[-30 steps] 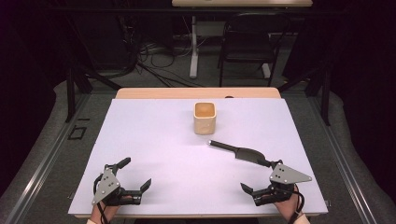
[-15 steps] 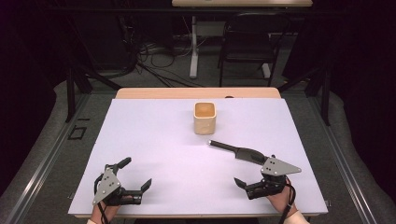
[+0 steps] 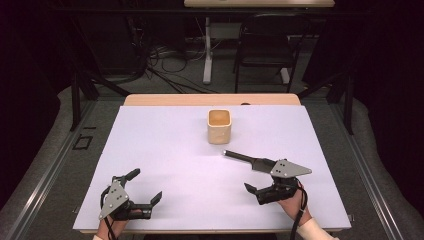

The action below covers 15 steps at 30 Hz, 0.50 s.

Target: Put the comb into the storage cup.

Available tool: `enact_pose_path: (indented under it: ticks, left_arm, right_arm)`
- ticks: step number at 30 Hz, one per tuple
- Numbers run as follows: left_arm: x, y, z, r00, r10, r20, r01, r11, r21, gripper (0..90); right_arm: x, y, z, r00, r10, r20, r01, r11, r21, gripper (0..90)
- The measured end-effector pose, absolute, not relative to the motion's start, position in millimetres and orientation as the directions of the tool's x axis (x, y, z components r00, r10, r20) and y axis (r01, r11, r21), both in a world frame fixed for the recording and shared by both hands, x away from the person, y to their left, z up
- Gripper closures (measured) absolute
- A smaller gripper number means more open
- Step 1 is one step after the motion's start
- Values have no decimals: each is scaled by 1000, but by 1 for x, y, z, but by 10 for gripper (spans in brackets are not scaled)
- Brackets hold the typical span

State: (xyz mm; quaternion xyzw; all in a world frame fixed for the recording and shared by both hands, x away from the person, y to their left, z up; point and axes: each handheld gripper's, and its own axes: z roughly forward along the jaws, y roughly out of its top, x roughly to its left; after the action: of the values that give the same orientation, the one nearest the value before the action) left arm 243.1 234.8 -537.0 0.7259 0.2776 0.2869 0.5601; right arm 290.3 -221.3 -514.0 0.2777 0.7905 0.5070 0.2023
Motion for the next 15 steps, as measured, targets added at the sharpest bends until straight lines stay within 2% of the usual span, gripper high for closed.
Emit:
enact_pose_path:
  ticks: [15]
  left_arm:
    - [243, 235, -537, 679, 726, 108, 82, -221, 972, 4]
  right_arm:
    - [307, -202, -517, -785, 617, -58, 244, 393, 886, 0]
